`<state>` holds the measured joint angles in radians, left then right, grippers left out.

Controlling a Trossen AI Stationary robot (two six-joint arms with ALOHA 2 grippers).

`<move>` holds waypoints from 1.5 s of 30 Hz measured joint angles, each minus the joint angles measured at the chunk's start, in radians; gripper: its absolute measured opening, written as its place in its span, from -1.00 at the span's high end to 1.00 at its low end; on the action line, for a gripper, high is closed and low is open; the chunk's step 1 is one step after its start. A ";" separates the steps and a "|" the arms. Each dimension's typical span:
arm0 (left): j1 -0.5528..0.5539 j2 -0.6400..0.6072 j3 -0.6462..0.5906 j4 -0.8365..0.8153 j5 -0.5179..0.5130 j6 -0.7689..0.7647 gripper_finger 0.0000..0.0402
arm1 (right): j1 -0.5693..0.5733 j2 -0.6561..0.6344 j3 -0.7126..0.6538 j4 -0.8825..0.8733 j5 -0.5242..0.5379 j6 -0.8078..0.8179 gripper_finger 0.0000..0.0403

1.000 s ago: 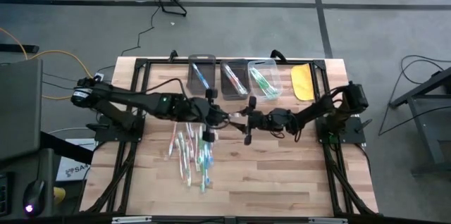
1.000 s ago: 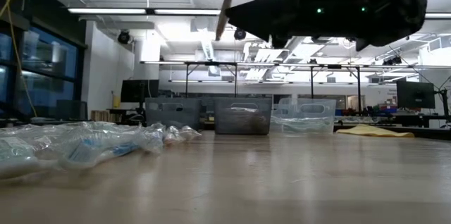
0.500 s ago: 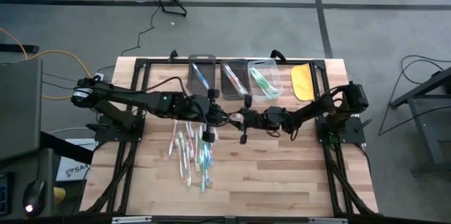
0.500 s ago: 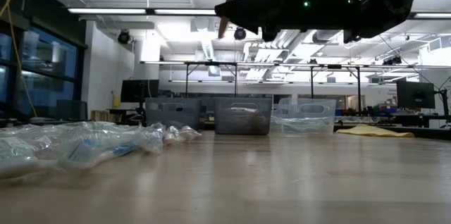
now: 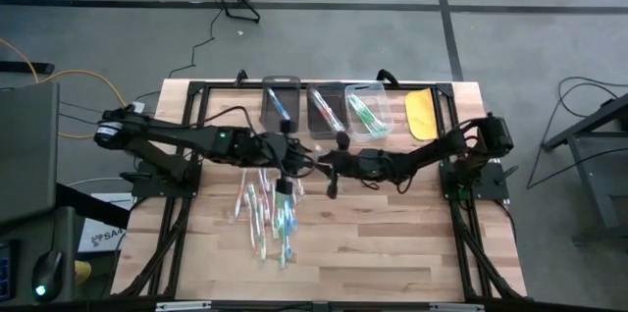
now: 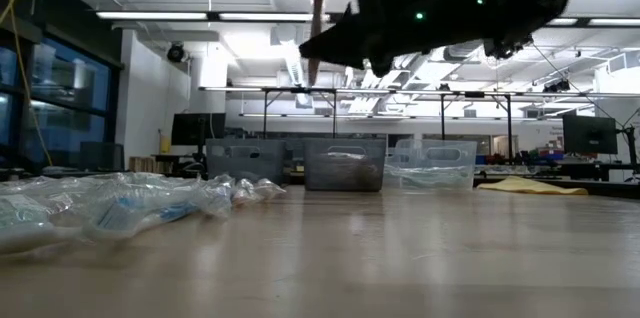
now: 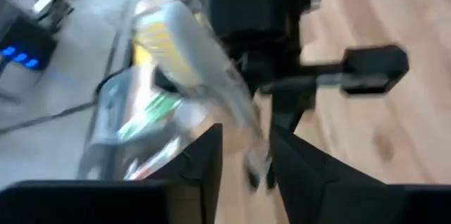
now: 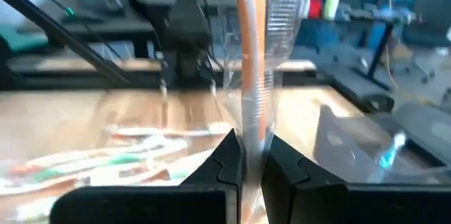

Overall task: Pick & Place Toothbrushes
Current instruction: Put the orange toothbrush into the right black bin

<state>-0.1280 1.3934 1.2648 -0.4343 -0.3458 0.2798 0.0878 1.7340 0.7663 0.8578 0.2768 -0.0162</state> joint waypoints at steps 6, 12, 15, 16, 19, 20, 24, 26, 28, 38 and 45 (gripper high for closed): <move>0.004 -0.116 0.000 -0.247 -0.106 -0.151 0.36 | -0.036 0.000 0.200 -0.470 0.032 0.093 0.91; -0.011 -0.224 -0.083 -0.347 -0.150 -0.273 0.36 | -0.114 0.000 0.433 -0.931 0.037 0.129 0.91; -0.032 -0.305 -0.199 -0.277 -0.182 -0.308 0.36 | -0.151 -0.001 0.539 -1.091 0.035 0.140 0.90; -0.040 -0.340 -0.249 -0.248 -0.193 -0.314 0.36 | -0.163 -0.002 0.571 -1.145 0.033 0.142 0.90; -0.059 -0.433 -0.399 -0.103 -0.208 -0.311 0.36 | -0.203 -0.002 0.644 -1.262 0.018 0.144 0.90; -0.064 -0.468 -0.448 -0.039 -0.214 -0.309 0.36 | -0.216 -0.002 0.665 -1.296 0.008 0.144 0.90; -0.069 -0.581 -0.625 0.156 -0.211 -0.282 0.36 | -0.272 0.000 0.728 -1.383 -0.042 0.155 0.90; -0.069 -0.621 -0.700 0.225 -0.206 -0.259 0.36 | -0.299 0.005 0.752 -1.412 -0.073 0.169 0.90; -0.069 -0.662 -0.755 0.298 -0.198 -0.235 0.36 | -0.326 0.007 0.769 -1.458 -0.100 0.182 0.90; -0.069 -0.808 -0.897 0.412 -0.162 -0.205 0.36 | -0.429 0.117 0.892 -1.542 -0.238 0.205 0.90; -0.069 -0.850 -0.909 0.401 -0.142 -0.188 0.36 | -0.485 0.270 1.071 -1.662 -0.259 0.195 0.90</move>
<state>-0.1970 0.5438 0.3557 -0.0336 -0.4879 0.0921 -0.3976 2.0038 1.8374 -0.8047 0.0175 0.1787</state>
